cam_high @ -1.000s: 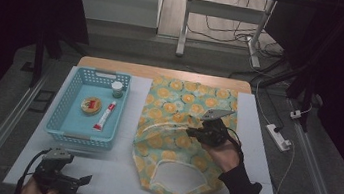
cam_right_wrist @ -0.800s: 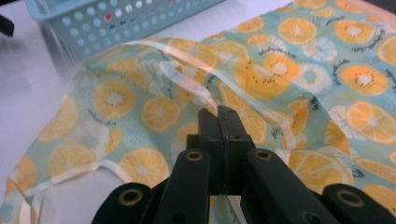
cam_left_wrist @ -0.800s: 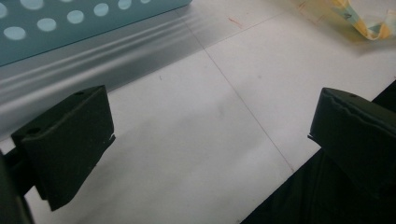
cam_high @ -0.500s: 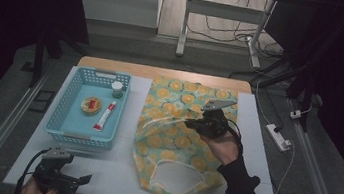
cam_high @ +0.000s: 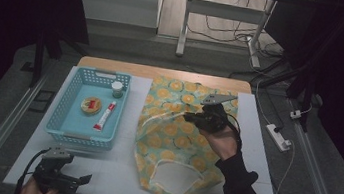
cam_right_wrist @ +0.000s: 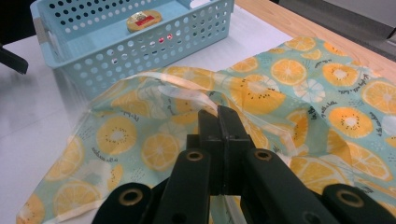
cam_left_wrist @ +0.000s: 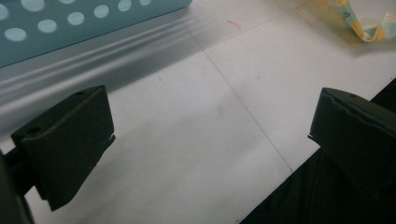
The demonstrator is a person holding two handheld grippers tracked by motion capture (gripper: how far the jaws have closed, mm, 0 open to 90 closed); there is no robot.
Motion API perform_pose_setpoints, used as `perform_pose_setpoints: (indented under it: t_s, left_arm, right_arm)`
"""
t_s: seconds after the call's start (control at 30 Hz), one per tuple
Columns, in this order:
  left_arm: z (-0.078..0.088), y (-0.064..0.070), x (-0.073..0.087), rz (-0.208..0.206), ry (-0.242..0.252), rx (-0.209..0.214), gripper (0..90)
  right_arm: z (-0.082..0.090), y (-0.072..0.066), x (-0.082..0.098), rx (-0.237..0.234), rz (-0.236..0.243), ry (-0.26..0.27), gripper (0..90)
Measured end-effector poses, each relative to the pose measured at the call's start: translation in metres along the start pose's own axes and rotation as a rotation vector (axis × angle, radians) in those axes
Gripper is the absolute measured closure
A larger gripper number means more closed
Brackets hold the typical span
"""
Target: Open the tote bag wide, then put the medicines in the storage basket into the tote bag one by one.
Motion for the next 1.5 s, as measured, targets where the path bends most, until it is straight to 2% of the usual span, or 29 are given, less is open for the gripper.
perform_pose_setpoints:
  t_s: [0.33,0.77,1.07,1.37,1.5]
  left_arm:
    - [0.0,-0.001,0.0,0.003,0.0,0.001,0.0]
    - [0.001,0.001,0.001,-0.008,0.006,-0.017,0.0]
    - [0.004,0.001,0.0,0.002,0.032,-0.009,0.0]
    - [0.01,0.003,-0.004,-0.006,0.066,-0.007,0.0]
    - [0.013,0.006,-0.006,-0.03,0.068,-0.003,0.0]
  right_arm:
    - [0.0,0.001,-0.007,-0.003,0.006,0.022,90.0]
    - [0.0,0.001,-0.003,-0.006,-0.002,0.025,90.0]
    - [0.001,0.0,-0.001,-0.014,-0.001,0.026,90.0]
    - [0.002,0.001,0.001,-0.013,-0.001,0.026,90.0]
    - [0.002,0.001,0.002,-0.013,-0.002,0.025,90.0]
Point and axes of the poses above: each handheld gripper's, and its own axes: z roughly backward along the jaws, x roughly out of its underside, y roughly to its right, the point moved 1 cm from there along -z, roughly forward along the jaws, and after that the axes turned 4 degrees about -x, right-handed, at the moved point
